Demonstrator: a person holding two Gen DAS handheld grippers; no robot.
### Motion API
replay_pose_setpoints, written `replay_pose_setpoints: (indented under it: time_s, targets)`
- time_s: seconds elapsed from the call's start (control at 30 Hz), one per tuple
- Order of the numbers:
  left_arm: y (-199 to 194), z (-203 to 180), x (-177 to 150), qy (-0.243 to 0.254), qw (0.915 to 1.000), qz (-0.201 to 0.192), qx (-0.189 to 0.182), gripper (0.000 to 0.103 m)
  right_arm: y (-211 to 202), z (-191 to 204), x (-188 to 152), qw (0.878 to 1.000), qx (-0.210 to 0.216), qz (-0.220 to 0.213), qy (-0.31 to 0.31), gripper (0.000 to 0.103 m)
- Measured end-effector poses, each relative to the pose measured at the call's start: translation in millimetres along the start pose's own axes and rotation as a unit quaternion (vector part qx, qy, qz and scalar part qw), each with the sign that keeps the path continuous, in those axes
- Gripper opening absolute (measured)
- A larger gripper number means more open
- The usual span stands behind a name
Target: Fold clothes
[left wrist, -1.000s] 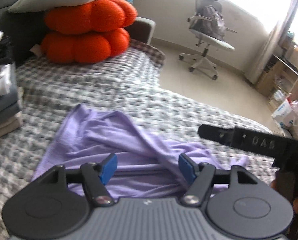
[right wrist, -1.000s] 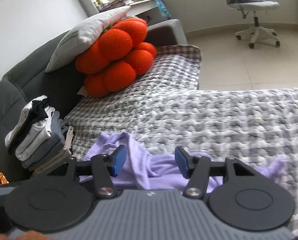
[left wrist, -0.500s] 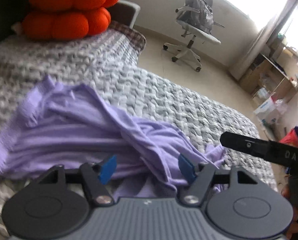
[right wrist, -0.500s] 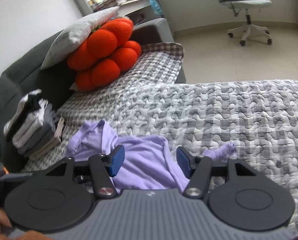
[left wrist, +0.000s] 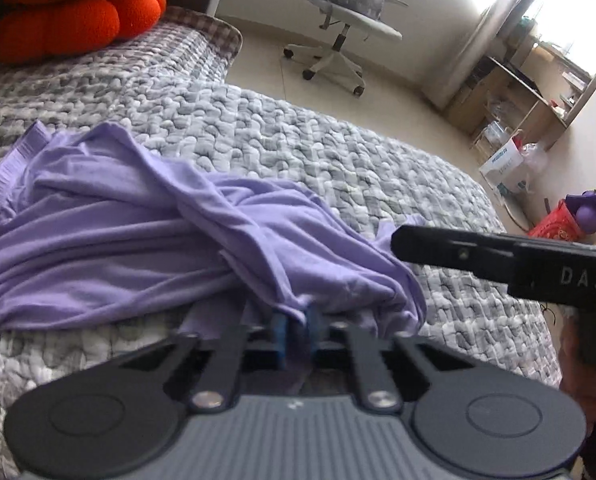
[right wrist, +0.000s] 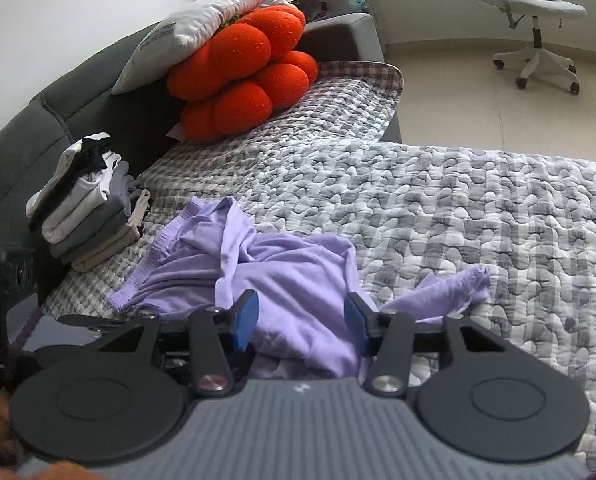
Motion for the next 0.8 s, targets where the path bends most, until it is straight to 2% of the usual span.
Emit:
replay_pose_setpoints:
  time_s: [0.17,0.27,0.43,0.53,0.73,0.77,0.8]
  targets:
    - [-16.7,1.6,1.9,-0.006,0.9995,-0.026,-0.015,0.003,-1.5,1.8,-0.4,1.0,0.005,0.006,-0.015,0.052]
    - [-30.1,6.3,6.6,-0.022,0.9977,-0.052,-0.038,0.003,-0.5,3.2,-2.2,1.0,0.007,0.013,-0.023,0.052]
    - [-53.3,9.6,12.3,-0.051,0.9897,-0.104,-0.084,0.002,1.8,8.3,-5.1,0.999,0.015,0.026,-0.039,0.052]
    - [-59.3,9.8,14.7,-0.061,0.9852,-0.121,-0.105,0.002,0.2,13.0,-4.3,0.998,0.02,0.022,-0.05,0.052]
    - [-59.2,11.2,16.4,-0.058,0.9866,-0.118,-0.096,0.002,7.1,10.1,-3.4,0.999,-0.003,0.01,-0.049,0.052]
    - [-58.5,11.8,16.1,-0.057,0.9873,-0.116,-0.093,0.002,8.2,9.6,-3.3,0.999,-0.007,0.008,-0.049,0.048]
    - [-57.8,12.4,15.8,-0.056,0.988,-0.113,-0.09,0.002,9.4,9.1,-3.1,0.999,-0.011,0.006,-0.048,0.028]
Point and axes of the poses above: each gripper's, at about its wrist camera, not at the fingertips, and y roughly the way its jaws point, z to its left, x to its top, the point moved 3 cm from there along y, roughly the way its jaws point, and after that the axes turned 4 degrees about y, right-handed, at the moved point
